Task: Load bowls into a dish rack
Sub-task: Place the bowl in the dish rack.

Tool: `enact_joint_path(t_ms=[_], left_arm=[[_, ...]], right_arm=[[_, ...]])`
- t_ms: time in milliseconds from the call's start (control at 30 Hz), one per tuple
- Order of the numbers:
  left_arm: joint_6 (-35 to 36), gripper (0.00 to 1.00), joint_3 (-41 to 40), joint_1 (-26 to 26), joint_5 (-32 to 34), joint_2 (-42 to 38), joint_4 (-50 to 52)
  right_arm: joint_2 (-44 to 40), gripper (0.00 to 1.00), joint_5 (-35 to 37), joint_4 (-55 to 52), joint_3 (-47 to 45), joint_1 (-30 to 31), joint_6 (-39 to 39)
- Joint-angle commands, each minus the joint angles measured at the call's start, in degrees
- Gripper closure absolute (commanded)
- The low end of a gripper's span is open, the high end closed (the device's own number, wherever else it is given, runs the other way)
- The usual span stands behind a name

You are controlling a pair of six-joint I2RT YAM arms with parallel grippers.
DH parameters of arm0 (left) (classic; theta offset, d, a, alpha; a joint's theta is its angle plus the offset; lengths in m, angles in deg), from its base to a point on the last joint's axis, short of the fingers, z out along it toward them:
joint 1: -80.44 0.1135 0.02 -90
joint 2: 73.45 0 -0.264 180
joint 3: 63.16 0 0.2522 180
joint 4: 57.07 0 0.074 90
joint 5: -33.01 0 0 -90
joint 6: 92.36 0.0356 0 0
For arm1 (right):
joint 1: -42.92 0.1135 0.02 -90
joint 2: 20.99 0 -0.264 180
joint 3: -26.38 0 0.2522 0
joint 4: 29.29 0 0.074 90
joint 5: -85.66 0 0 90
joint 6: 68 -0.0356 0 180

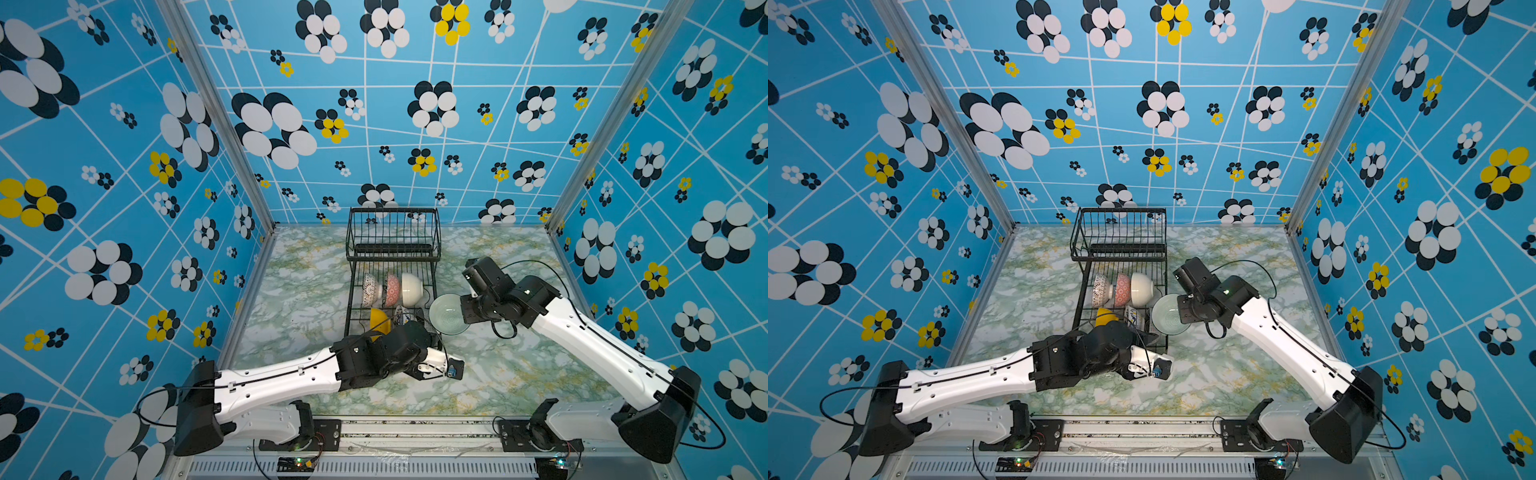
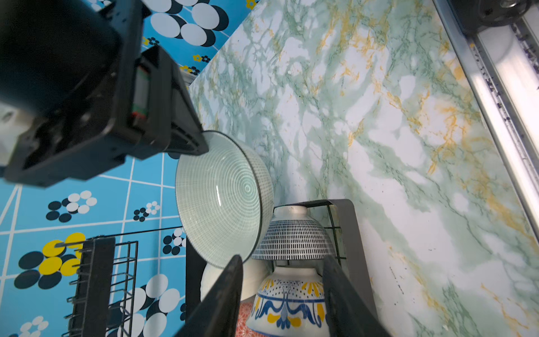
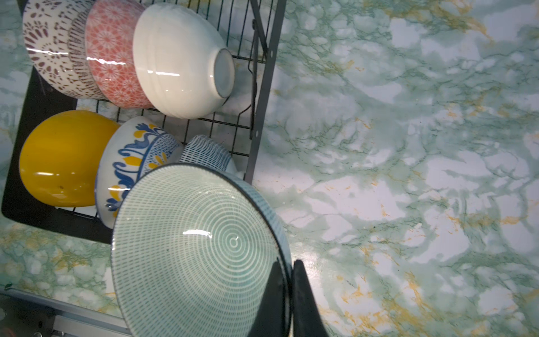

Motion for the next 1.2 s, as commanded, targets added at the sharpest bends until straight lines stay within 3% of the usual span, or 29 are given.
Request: enact_joint_path(t_ms=[0, 167, 433, 700, 833, 1167], left_arm=[[0.62, 0.56, 1.53, -0.32, -0.33, 1.38, -0.08], [1.56, 0.63, 1.47, -0.32, 2.88, 2.92, -1.05], [2.4, 0.67, 1.69, -0.23, 6.61, 5.08, -0.92], [1.75, 0.67, 0.19, 0.02, 4.47, 1.15, -2.91], [1.31, 0.67, 0.72, 0.69, 7.04, 2.59, -1.1], [0.29, 0.71, 2.78, 2.03, 5.92, 5.21, 0.13]], right_arm=[[0.83, 1.0, 1.74, -0.06, 3.43, 1.43, -1.64], [2.87, 1.0, 1.88, -0.67, 5.88, 3.56, -1.71], [4.54, 1.0, 3.85, -1.71, 6.62, 5.04, -1.88], [5.33, 1.0, 5.97, -2.61, 6.61, 5.08, -1.97], [5.59, 1.0, 6.05, -2.61, 7.12, 5.75, -1.91], [5.69, 1.0, 6.82, -2.96, 8.22, 6.79, -1.99]])
